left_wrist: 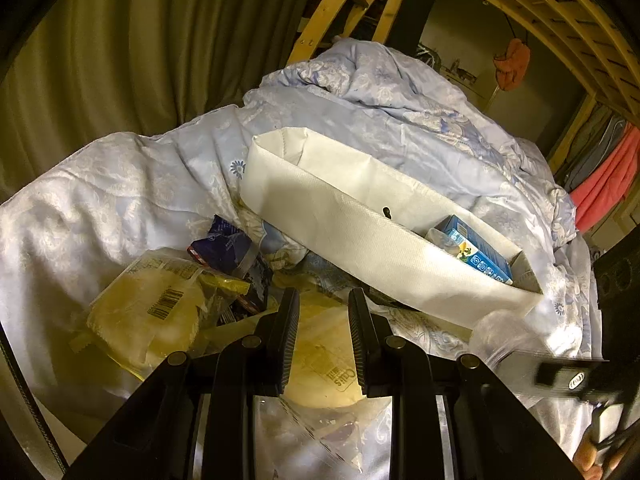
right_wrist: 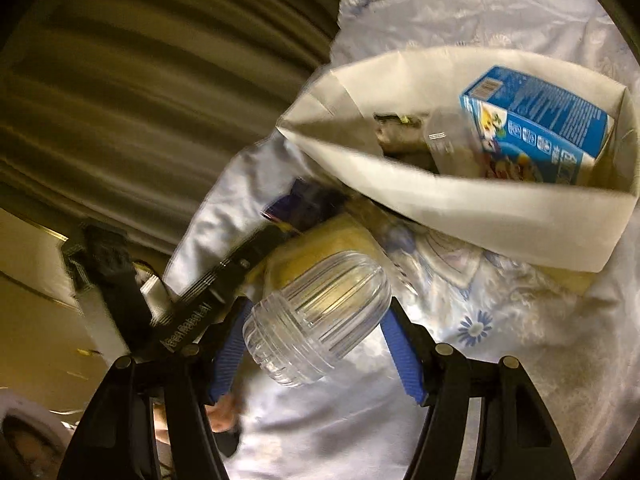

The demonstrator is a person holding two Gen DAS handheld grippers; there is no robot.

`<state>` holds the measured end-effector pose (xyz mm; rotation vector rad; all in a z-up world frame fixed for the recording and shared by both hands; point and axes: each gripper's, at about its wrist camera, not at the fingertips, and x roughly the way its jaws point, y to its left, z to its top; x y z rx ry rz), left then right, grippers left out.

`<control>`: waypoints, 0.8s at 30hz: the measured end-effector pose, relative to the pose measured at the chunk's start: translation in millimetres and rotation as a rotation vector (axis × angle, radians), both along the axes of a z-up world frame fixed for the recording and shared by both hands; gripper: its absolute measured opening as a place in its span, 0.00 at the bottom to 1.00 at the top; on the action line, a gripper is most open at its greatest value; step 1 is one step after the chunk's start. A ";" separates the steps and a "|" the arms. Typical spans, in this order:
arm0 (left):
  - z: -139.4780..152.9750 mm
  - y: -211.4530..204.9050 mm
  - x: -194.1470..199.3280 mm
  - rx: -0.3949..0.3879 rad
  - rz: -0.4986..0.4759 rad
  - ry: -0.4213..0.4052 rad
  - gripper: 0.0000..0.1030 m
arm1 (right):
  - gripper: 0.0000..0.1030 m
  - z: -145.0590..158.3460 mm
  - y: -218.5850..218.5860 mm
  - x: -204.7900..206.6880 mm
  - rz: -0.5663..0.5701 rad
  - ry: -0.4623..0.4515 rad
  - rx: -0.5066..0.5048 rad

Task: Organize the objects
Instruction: 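Grasp the clear plastic container with the right gripper and lift it, then lower the clear container into the white tray and open the right gripper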

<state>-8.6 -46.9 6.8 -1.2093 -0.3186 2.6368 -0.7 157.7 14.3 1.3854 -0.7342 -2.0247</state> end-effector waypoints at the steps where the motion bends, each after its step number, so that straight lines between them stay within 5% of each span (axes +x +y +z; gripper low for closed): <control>1: -0.1 0.0 0.2 -0.001 0.000 0.000 0.23 | 0.62 0.9 -4.5 -3.8 -0.006 0.007 -0.021; 6: 0.1 0.1 -0.5 -0.001 -0.002 -0.001 0.23 | 0.62 4.8 6.1 -5.7 -0.041 0.039 -0.192; 12: 0.4 0.6 -0.2 -0.003 -0.002 -0.001 0.23 | 0.62 -4.5 27.7 -11.6 -0.017 0.095 -0.673; 24: 4.4 1.4 -0.4 -0.010 -0.010 0.018 0.23 | 0.62 4.2 22.2 -28.0 -0.204 0.140 -0.555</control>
